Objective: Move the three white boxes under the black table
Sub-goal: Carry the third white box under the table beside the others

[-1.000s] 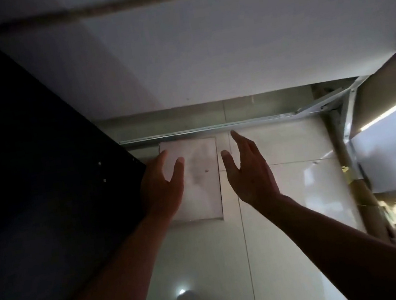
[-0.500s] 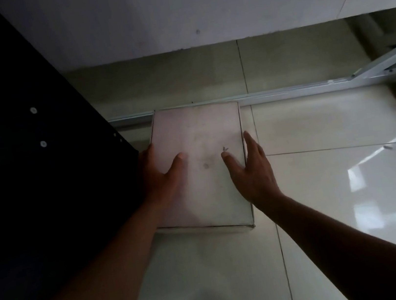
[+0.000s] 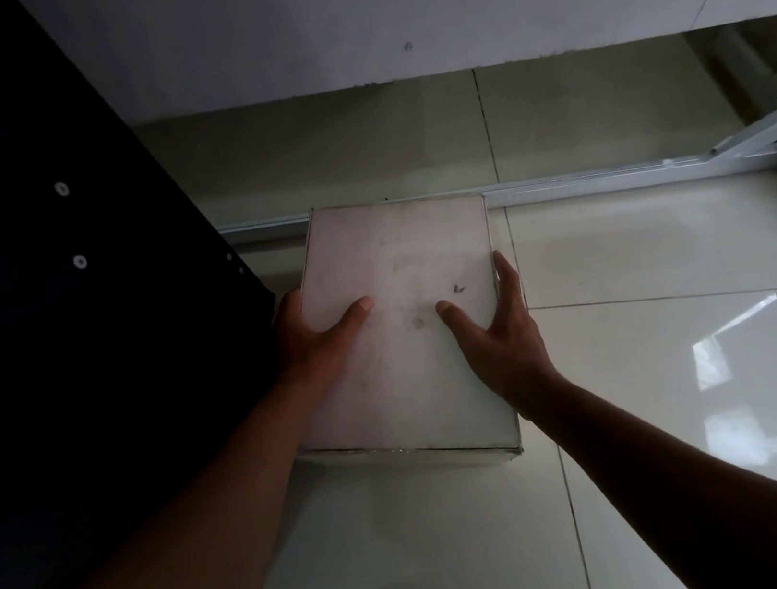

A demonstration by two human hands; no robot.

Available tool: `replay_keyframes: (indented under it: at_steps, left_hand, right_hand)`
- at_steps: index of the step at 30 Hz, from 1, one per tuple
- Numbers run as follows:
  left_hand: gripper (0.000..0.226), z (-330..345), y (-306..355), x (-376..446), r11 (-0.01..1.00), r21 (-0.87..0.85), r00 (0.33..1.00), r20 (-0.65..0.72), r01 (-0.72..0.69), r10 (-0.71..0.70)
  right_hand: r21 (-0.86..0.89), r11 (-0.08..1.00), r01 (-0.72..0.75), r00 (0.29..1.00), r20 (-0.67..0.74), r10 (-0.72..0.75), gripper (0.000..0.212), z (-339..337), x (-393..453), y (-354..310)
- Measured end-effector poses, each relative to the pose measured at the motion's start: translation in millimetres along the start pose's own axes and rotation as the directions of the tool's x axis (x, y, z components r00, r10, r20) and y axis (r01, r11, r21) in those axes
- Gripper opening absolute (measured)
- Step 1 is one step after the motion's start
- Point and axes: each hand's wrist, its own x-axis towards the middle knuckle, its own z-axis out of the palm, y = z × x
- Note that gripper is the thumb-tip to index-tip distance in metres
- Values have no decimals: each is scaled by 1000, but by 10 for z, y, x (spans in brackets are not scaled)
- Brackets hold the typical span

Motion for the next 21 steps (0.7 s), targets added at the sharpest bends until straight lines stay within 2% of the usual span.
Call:
replay_keyframes:
  at_steps: [5,11,21]
  left_hand:
    - [74,3,1,-12,1000,25,1000,-2,-9,9]
    - [59,-28,128,-143,999,50,1000,2,-12,11]
    - [52,-301,1153,-873,996,91,1000,-22,-16,18]
  right_hand:
    - [16,1000,-8,1000,-9,8,90,-6,-13,-17]
    - [20,998,-57,998,1,57,90,-118,-136,-93]
    - [21,996,-88,996,-13,88,85,-860,-643,-865]
